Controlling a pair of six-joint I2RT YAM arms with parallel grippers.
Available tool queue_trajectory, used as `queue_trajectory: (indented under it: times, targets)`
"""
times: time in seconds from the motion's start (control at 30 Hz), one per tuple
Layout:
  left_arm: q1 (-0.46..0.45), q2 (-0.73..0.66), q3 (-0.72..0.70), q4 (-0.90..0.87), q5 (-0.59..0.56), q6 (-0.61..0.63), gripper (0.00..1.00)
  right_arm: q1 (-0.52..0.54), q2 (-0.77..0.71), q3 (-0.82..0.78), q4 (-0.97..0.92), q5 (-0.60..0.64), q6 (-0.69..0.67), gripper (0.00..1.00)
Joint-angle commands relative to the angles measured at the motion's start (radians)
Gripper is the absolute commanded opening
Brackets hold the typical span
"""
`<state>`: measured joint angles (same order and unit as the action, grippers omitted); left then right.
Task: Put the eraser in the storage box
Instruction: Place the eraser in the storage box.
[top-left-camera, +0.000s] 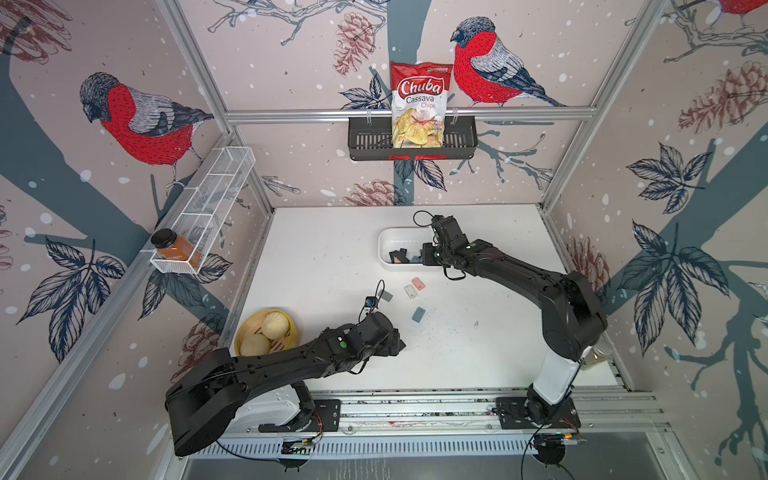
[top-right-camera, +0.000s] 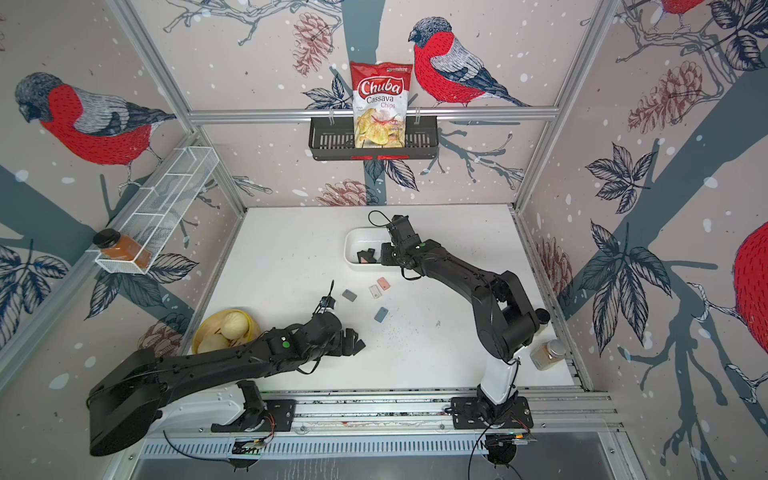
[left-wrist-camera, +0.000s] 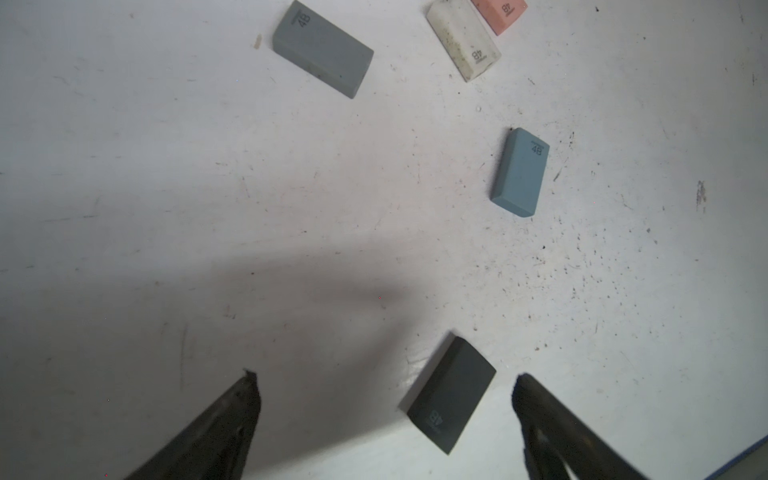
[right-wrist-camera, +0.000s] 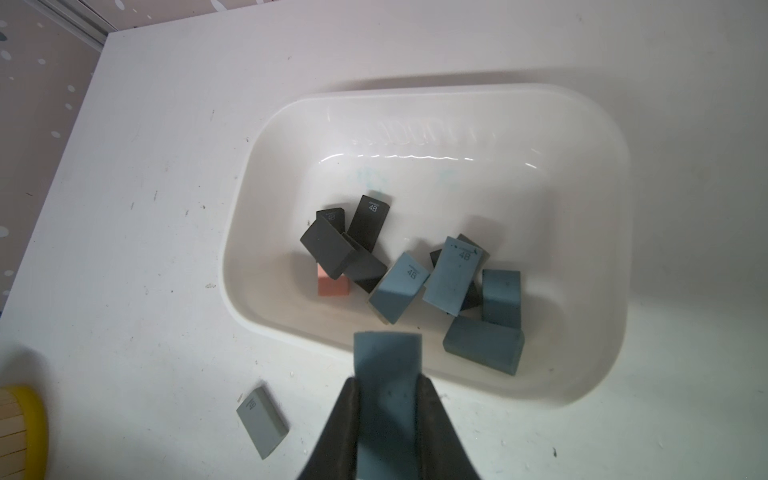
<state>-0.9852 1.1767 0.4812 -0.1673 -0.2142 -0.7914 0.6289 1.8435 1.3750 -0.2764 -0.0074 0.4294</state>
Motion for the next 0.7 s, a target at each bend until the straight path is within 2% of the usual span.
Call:
queue_trajectory:
  times: [0.0,0.3,0.67]
  targets:
    - [-0.016,0.011,-0.004,0.034,-0.017,0.046,0.96,-0.007,0.054,0.051,-0.043,-0.042,-0.011,0.24]
    - [-0.063,0.063,0.010,0.054,-0.015,0.083,0.96,-0.041,0.157,0.153,-0.076,-0.057,-0.014,0.24]
    - [-0.088,0.104,0.013,0.078,0.021,0.183,0.95,-0.054,0.193,0.157,-0.075,-0.055,-0.016,0.35]
